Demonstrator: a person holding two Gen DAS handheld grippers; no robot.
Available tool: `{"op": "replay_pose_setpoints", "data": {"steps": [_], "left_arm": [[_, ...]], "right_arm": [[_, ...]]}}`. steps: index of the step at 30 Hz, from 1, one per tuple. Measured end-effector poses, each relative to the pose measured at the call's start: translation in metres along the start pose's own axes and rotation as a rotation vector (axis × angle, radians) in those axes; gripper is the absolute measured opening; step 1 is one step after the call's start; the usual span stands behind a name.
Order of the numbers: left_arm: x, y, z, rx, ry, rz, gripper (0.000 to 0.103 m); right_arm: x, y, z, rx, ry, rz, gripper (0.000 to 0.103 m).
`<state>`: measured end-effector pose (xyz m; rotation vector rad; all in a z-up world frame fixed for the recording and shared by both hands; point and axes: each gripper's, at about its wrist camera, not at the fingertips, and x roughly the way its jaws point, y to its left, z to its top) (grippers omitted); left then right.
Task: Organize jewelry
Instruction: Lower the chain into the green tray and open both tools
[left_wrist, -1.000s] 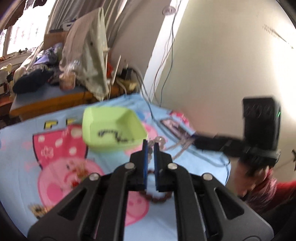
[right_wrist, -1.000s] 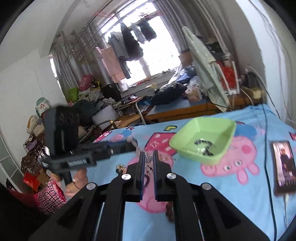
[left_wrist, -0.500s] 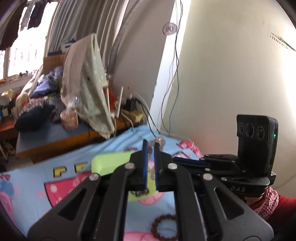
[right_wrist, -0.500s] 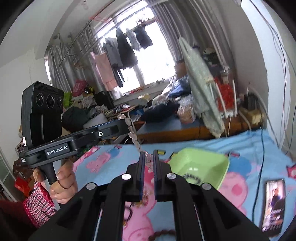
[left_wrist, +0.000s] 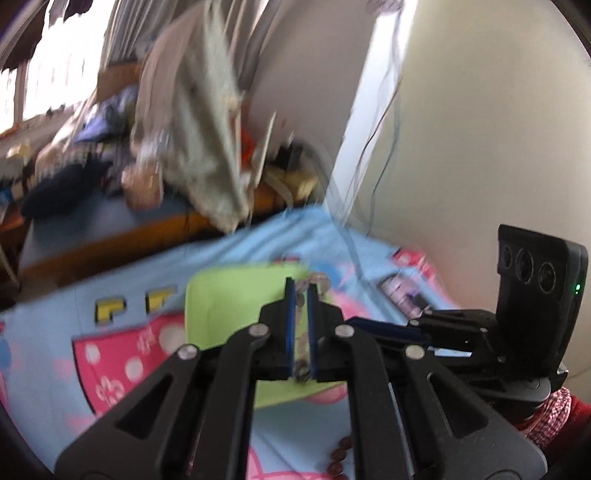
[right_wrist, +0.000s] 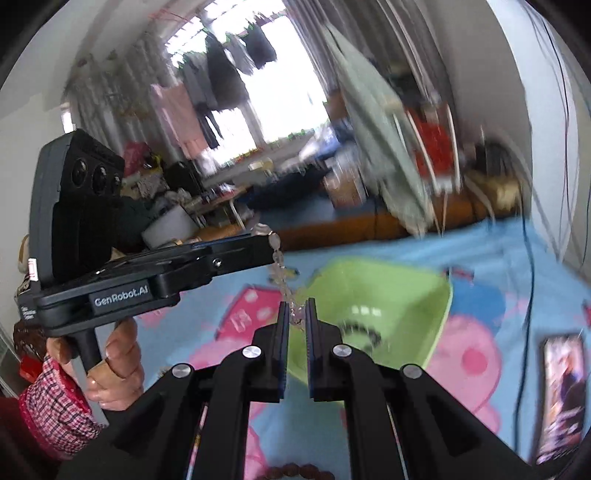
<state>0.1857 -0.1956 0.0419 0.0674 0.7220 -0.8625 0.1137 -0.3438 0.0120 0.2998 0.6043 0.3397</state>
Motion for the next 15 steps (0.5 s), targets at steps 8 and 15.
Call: {"op": "replay_pose_setpoints", "data": {"steps": [8, 15], "left_arm": [[0.039, 0.038, -0.038, -0.148, 0.207, 0.072, 0.043], [-0.031, 0.016, -0.062, -0.085, 0.019, 0.221, 0.043]], "right_arm": [[0.027, -0.033, -0.025, 0.265, 0.075, 0.107, 0.0], [-0.031, -0.006, -0.04, 0.241, -0.086, 0.085, 0.019]]}}
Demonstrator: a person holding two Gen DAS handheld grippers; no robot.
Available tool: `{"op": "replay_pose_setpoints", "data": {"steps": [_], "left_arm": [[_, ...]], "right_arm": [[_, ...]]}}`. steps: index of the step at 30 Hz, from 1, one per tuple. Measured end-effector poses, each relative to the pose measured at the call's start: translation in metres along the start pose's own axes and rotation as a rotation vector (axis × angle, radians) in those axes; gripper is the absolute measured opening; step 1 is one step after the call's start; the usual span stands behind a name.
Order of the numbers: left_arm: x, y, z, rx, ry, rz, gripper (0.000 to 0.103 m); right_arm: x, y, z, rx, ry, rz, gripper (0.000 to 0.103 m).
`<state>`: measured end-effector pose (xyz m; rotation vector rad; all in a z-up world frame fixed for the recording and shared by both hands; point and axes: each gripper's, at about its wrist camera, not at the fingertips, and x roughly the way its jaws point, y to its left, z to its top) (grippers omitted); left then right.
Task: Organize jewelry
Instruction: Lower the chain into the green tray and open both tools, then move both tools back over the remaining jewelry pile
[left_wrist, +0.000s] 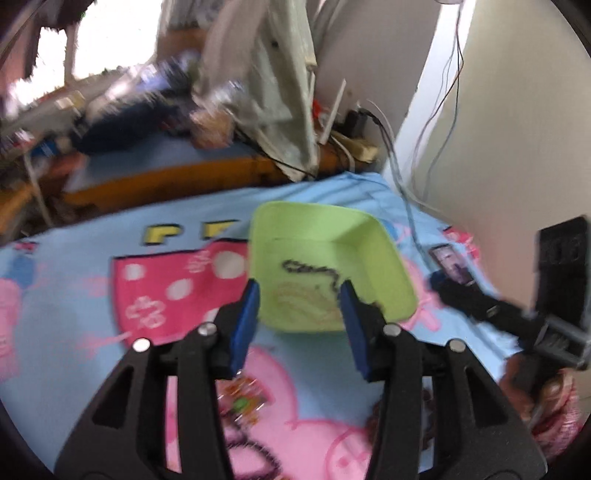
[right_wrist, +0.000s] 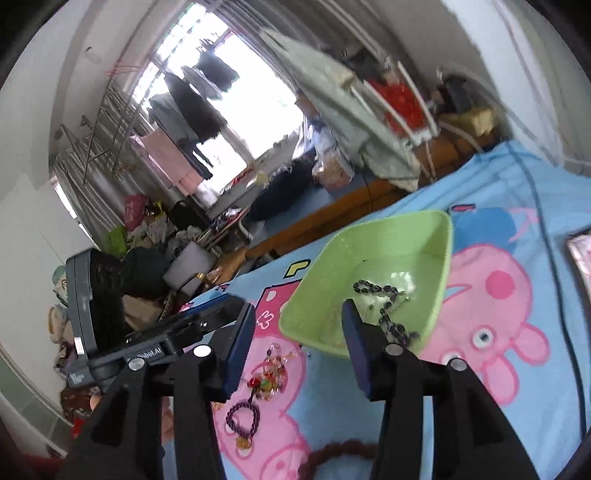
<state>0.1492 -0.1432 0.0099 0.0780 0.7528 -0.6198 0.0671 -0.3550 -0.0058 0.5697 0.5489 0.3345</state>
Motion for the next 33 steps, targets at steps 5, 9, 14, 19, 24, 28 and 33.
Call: {"op": "replay_pose_setpoints", "data": {"steps": [5, 9, 14, 19, 24, 28, 33], "left_arm": [[-0.019, -0.018, -0.053, 0.054, -0.009, 0.094, 0.043], [-0.02, -0.033, -0.091, 0.07, 0.036, 0.139, 0.043], [-0.024, -0.041, -0.11, 0.07, 0.046, 0.17, 0.043], [-0.036, -0.037, -0.123, 0.053, 0.031, 0.207, 0.043], [-0.044, -0.029, -0.129, 0.037, 0.026, 0.234, 0.043], [-0.046, -0.019, -0.133, 0.014, 0.031, 0.24, 0.043], [-0.05, -0.001, -0.141, -0.017, 0.034, 0.252, 0.043]], "right_arm": [[-0.016, 0.009, -0.056, -0.028, 0.02, -0.161, 0.019], [-0.018, 0.018, -0.106, -0.078, 0.08, -0.29, 0.019], [-0.016, 0.033, -0.137, -0.154, 0.092, -0.368, 0.019], [-0.016, 0.057, -0.144, -0.247, 0.074, -0.363, 0.019], [-0.013, 0.069, -0.147, -0.277, 0.087, -0.357, 0.019], [-0.01, 0.073, -0.149, -0.282, 0.094, -0.359, 0.019], [-0.003, 0.079, -0.153, -0.296, 0.113, -0.36, 0.019]]}}
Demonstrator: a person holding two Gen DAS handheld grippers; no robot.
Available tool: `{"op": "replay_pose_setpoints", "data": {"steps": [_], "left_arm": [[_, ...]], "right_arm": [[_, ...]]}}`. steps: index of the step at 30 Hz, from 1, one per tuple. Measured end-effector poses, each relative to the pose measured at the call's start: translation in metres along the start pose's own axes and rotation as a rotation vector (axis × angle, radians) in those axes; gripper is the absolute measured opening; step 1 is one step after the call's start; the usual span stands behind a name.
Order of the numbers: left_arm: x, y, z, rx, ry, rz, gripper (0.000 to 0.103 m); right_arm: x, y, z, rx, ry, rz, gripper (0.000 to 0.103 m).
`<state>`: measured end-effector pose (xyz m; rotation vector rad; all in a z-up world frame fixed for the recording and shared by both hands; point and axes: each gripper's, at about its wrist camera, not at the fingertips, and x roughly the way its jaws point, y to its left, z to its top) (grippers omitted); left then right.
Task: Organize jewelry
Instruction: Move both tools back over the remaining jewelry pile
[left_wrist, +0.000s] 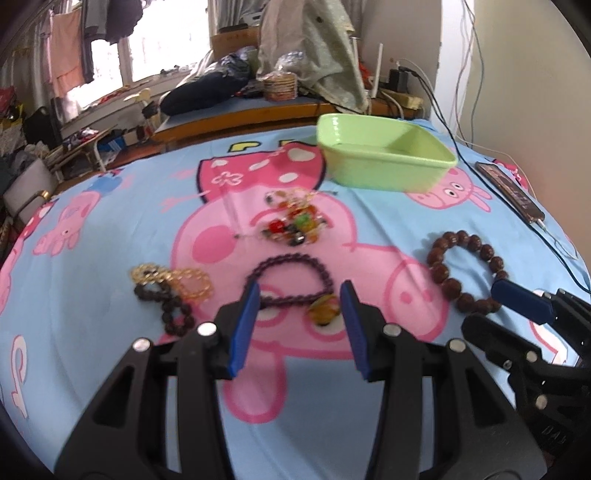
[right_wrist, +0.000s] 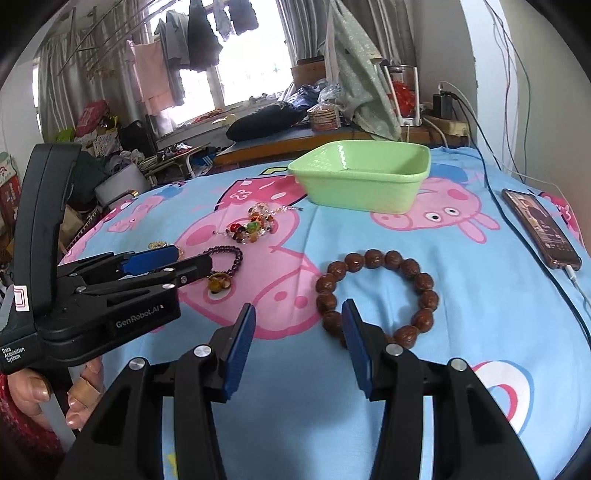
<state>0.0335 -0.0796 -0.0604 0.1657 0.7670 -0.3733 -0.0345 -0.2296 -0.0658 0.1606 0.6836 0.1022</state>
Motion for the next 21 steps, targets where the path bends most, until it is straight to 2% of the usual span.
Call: {"op": "replay_pose_setpoints", "data": {"steps": [4, 7, 9, 13, 17, 21], "left_arm": [[-0.001, 0.023, -0.008, -0.039, 0.0, 0.018, 0.043], [-0.012, 0.05, -0.015, -0.055, -0.041, 0.048, 0.043], [-0.022, 0.076, -0.019, -0.079, -0.077, 0.087, 0.043], [-0.036, 0.127, -0.024, -0.156, -0.092, 0.12, 0.043], [-0.041, 0.153, -0.025, -0.203, -0.102, 0.115, 0.043], [-0.032, 0.157, -0.027, -0.231, -0.08, 0.059, 0.043]], "right_arm": [[0.008, 0.01, 0.0, -0.02, 0.02, 0.004, 0.019], [0.013, 0.019, 0.003, -0.049, 0.025, 0.01, 0.019], [0.017, 0.028, 0.006, -0.076, 0.031, 0.024, 0.019], [0.032, 0.046, 0.011, -0.118, 0.053, 0.076, 0.019], [0.046, 0.065, 0.017, -0.155, 0.077, 0.134, 0.019], [0.06, 0.079, 0.022, -0.179, 0.11, 0.17, 0.018]]}}
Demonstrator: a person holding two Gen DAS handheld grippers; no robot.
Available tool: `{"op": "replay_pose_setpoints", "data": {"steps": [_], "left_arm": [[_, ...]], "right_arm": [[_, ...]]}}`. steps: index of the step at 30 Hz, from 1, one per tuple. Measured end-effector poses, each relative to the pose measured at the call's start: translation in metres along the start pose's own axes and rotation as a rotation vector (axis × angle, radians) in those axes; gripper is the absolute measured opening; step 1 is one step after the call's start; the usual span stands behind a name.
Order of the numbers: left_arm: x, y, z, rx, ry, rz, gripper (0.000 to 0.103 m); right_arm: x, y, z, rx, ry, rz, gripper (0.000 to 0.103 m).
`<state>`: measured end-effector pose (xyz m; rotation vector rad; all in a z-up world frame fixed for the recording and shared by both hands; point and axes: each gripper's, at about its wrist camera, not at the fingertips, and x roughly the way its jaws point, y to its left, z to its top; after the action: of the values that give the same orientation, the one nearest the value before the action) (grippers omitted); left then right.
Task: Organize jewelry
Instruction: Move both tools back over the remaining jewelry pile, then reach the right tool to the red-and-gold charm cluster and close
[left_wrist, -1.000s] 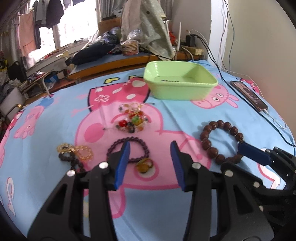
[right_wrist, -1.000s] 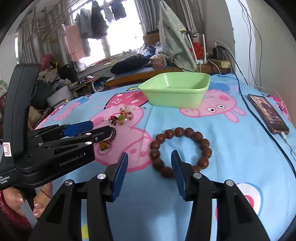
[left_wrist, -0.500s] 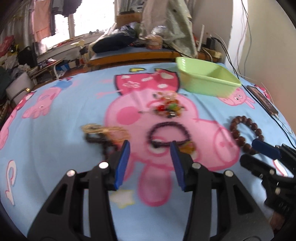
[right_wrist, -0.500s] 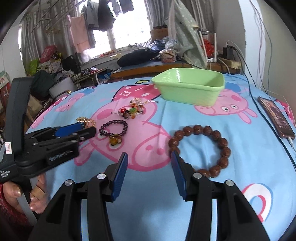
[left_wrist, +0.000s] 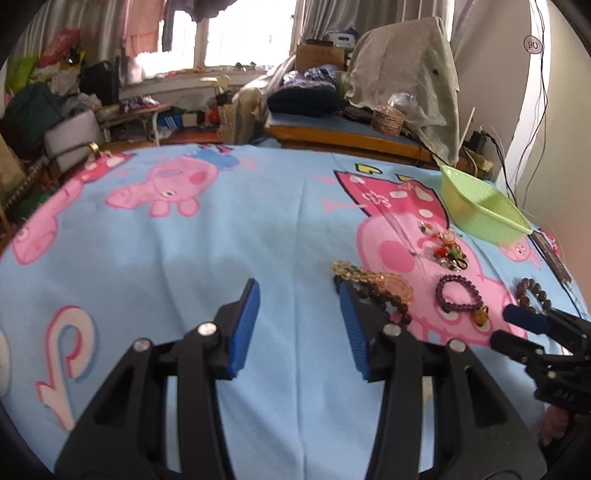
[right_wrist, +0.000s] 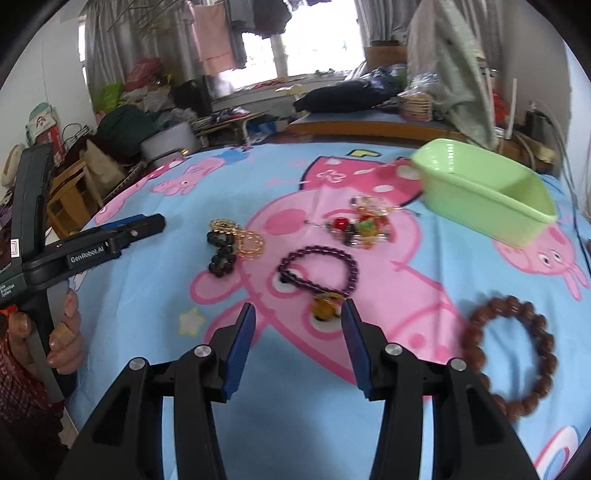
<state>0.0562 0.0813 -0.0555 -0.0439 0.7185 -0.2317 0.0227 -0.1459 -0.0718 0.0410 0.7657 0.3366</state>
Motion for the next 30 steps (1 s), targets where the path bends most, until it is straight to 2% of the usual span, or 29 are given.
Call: {"op": "replay_pose_setpoints", "data": {"steps": [5, 10, 15, 21, 25, 30], "left_arm": [[0.018, -0.006, -0.004, 0.019, 0.05, -0.033, 0.043], [0.016, 0.006, -0.004, -0.049, 0.037, -0.067, 0.043], [0.017, 0.008, -0.004, -0.069, 0.029, -0.091, 0.043], [0.015, 0.003, -0.005, -0.033, 0.023, -0.105, 0.043], [0.015, 0.002, -0.005, -0.024, 0.026, -0.105, 0.043], [0.016, 0.003, -0.004, -0.029, 0.03, -0.102, 0.043]], "right_arm": [[0.018, 0.006, 0.015, -0.047, 0.025, 0.024, 0.007], [0.038, 0.007, 0.039, -0.051, 0.041, 0.072, 0.004], [0.034, -0.027, 0.051, 0.012, 0.021, 0.015, 0.003], [0.02, -0.08, 0.042, 0.129, 0.043, -0.045, 0.003], [0.019, -0.084, 0.045, 0.104, 0.046, -0.065, 0.003], [0.033, -0.076, 0.053, 0.036, 0.069, -0.046, 0.003]]}}
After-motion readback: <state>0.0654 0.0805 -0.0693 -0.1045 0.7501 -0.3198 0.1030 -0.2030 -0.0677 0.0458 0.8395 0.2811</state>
